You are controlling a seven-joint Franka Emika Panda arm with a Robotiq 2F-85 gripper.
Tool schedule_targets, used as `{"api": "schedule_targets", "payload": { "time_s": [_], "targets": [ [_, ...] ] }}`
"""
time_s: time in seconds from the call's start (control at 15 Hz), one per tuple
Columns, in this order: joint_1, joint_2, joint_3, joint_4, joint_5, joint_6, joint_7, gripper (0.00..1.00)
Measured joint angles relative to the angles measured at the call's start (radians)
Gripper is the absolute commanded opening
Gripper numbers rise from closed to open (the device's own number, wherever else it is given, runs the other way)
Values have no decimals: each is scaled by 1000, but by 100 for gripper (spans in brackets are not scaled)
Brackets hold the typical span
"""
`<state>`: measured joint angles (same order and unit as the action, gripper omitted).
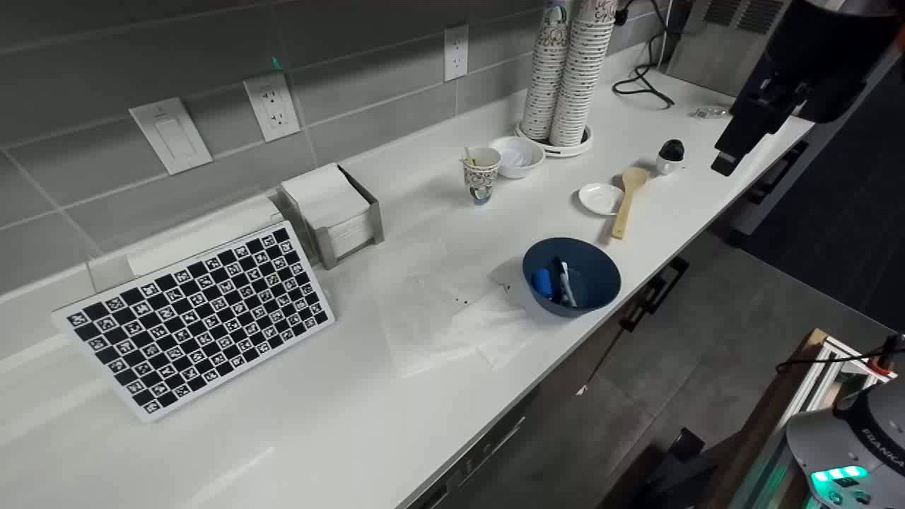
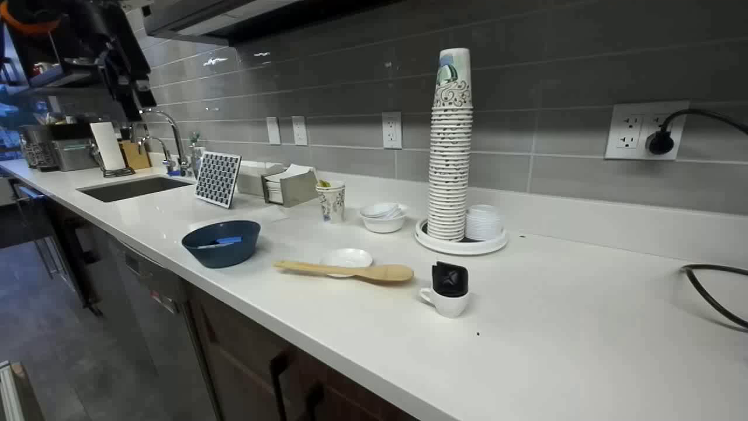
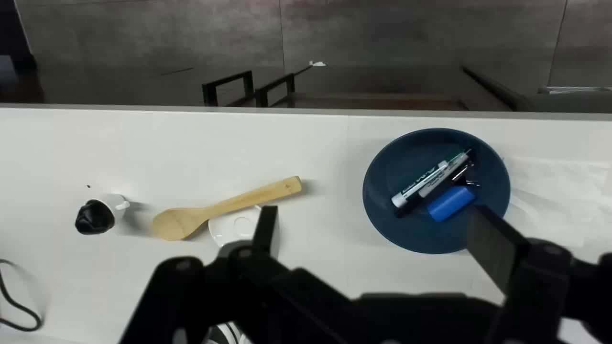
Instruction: Remove the black pen from the bowl.
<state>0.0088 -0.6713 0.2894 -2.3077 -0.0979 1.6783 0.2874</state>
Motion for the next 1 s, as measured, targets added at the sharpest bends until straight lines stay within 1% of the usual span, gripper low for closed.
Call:
{"api": "schedule_targets", "payload": {
  "time_s": [0.47,0.53,0.73,1.0],
  "targets": [
    [2,0,-2,0,0,0,0,100],
    [6,1,-7,0,11,0,16,100],
    [9,24,-44,-11,107,38,71,100],
    [4,133,-88,-40,216,183,148,100]
  ]
}}
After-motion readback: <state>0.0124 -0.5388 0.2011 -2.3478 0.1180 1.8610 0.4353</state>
